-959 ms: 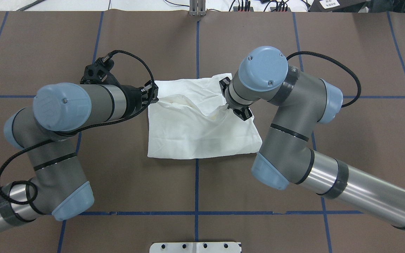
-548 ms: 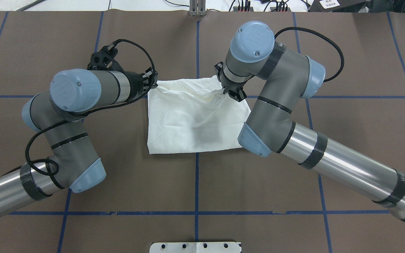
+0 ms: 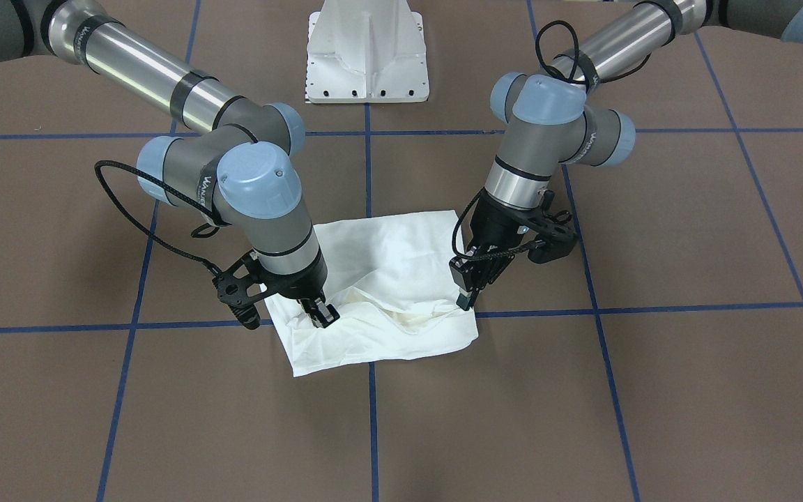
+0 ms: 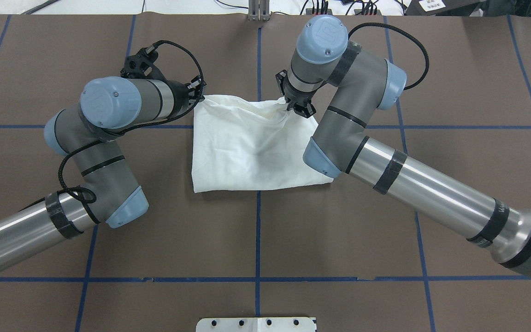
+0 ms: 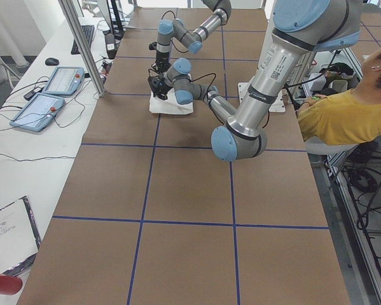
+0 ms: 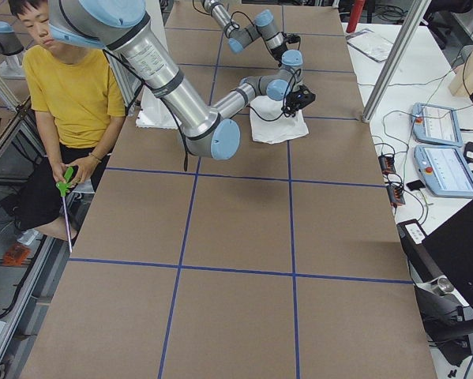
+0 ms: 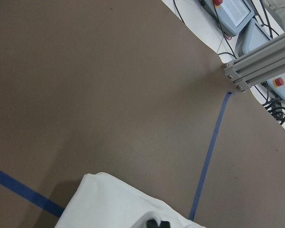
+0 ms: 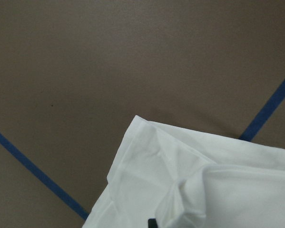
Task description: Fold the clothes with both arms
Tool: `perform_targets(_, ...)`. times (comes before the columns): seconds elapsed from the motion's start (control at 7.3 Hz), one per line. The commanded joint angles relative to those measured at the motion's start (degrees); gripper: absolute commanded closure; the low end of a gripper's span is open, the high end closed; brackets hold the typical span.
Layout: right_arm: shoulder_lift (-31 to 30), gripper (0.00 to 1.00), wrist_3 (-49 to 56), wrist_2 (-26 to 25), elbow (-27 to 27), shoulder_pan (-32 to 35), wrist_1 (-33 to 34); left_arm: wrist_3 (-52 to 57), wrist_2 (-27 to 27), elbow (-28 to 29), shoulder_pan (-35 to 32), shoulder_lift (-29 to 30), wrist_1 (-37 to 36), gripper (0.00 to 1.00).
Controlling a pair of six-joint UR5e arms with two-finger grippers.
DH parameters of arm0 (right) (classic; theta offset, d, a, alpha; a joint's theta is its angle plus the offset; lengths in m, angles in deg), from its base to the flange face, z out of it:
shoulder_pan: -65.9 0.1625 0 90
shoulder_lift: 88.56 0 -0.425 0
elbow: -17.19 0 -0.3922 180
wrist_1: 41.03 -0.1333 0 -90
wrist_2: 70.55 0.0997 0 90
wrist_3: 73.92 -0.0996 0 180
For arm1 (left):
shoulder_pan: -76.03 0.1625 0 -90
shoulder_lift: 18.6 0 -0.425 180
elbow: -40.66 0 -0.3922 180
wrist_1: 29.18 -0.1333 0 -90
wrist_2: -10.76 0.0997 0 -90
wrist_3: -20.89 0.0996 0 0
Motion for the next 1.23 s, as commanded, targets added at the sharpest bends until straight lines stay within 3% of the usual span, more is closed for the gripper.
perform_targets(0.0,0.9,0.28,0.8,0.0,-5.1,0.0,-5.4,0.9,0.1,2.1,-0.1,0.1,1.3,1.00)
perform_targets(0.14,1.2,0.00,3.1,0.0,-6.3,0.5,-6.1,5.2,0.1,3.5,-1.0,0.1,2.2,0.67)
perform_targets(0.27,1.0,0.00,9.1,1.6,-6.9,3.0,-6.1,7.7,0.0,4.6,-3.0,0.1,2.5,0.58)
perform_targets(0.41,0.1,0.00,14.9,7.0,-7.6,7.4,-5.9,8.3,0.0,5.4,-4.1,0.1,2.8,0.58)
perform_targets(0.82,-5.6,0.00,28.4,8.0,-7.3,12.0,-6.0,12.3,-0.1,7.4,-5.8,-0.4,5.2,0.58)
perform_targets(1.1,-11.3,0.00,41.3,10.3,-5.2,16.7,-5.9,26.2,-9.8,5.7,-9.7,-3.5,5.3,0.58)
